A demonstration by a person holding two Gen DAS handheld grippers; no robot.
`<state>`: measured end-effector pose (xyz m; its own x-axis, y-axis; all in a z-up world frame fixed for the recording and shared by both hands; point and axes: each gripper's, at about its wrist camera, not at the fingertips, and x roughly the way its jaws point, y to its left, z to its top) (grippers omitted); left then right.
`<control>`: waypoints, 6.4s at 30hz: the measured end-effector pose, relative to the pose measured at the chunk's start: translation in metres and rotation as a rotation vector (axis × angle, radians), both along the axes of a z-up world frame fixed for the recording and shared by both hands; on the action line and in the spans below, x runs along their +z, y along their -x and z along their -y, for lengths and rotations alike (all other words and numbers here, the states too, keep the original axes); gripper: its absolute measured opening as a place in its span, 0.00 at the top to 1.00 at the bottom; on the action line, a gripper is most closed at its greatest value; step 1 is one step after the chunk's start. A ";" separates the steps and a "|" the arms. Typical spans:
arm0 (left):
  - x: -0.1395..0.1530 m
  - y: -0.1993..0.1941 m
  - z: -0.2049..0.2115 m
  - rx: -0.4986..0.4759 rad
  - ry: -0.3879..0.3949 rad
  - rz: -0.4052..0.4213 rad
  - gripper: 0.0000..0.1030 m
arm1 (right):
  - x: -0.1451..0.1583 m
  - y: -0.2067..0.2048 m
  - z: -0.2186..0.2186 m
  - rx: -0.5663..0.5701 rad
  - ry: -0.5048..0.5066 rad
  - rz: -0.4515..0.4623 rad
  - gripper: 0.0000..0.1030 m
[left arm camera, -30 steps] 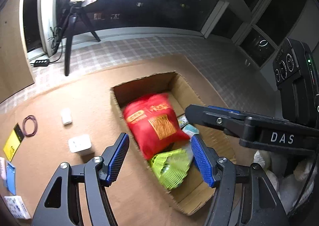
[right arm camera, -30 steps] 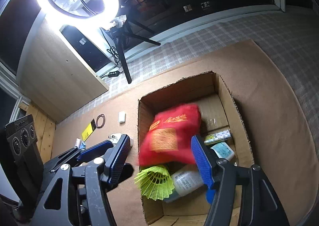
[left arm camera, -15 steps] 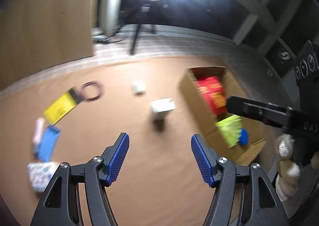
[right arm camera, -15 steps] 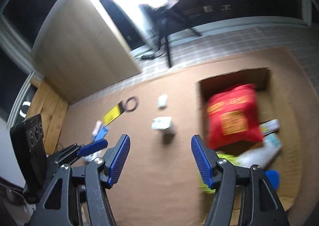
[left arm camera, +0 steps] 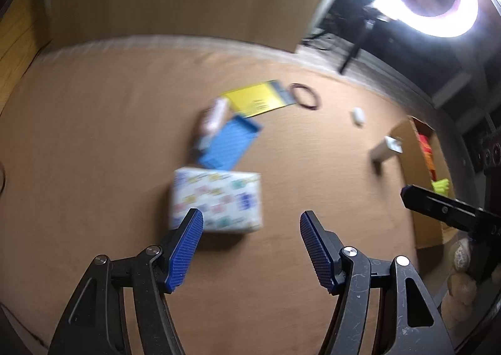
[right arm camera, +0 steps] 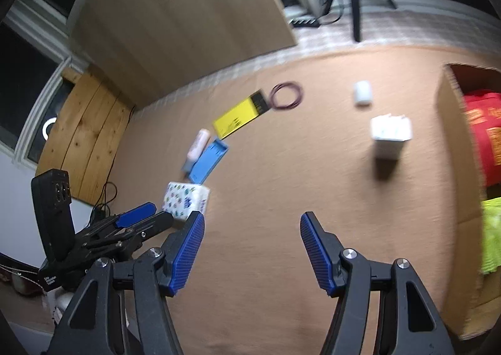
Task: Organize objects
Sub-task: 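Move both tools to the white patterned tissue pack, then grasp the tissue pack with the right tool while the left tool clamps it, then carry the tissue pack with both tools into the box and release, then move the left tool to the pink lotion bottle and close on it, then grasp the blue phone stand with the right tool while the left tool holds the bottle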
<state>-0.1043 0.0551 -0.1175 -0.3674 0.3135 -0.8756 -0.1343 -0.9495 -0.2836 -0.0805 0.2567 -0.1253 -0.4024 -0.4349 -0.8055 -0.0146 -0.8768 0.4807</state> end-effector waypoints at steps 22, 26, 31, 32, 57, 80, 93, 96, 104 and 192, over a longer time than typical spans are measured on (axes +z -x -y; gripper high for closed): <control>-0.033 0.028 0.032 -0.087 -0.018 0.067 0.32 | -0.061 0.067 0.099 0.074 0.098 0.157 0.42; -0.037 0.029 0.029 -0.101 -0.020 0.078 0.39 | -0.067 0.070 0.099 0.081 0.103 0.176 0.43; -0.039 0.029 0.025 -0.121 -0.021 0.082 0.48 | -0.071 0.073 0.100 0.093 0.111 0.185 0.51; -0.039 0.029 0.024 -0.124 -0.022 0.082 0.50 | -0.071 0.073 0.100 0.095 0.112 0.184 0.54; -0.024 0.000 -0.008 -0.160 -0.005 0.035 0.52 | -0.057 0.061 0.104 0.181 -0.022 0.119 0.66; 0.048 -0.069 -0.277 -0.549 -0.075 -0.113 0.52 | 0.028 -0.081 -0.128 -0.179 -0.143 -0.028 0.66; 0.047 -0.087 -0.387 -0.651 -0.066 -0.137 0.52 | 0.026 -0.120 -0.226 -0.309 -0.138 -0.028 0.66; 0.044 -0.085 -0.398 -0.658 -0.058 -0.137 0.52 | 0.024 -0.123 -0.236 -0.316 -0.136 -0.027 0.66; 0.042 -0.082 -0.402 -0.660 -0.032 -0.144 0.52 | 0.021 -0.123 -0.243 -0.323 -0.135 -0.031 0.66; -0.045 0.093 0.089 0.031 0.145 0.049 0.79 | -0.073 0.145 0.126 -0.059 -0.154 0.228 0.55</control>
<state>-0.1970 -0.0336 -0.1623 -0.3308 0.1718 -0.9279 -0.0938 -0.9844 -0.1488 -0.2260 0.1308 -0.1979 -0.2246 -0.2813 -0.9330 -0.1601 -0.9338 0.3201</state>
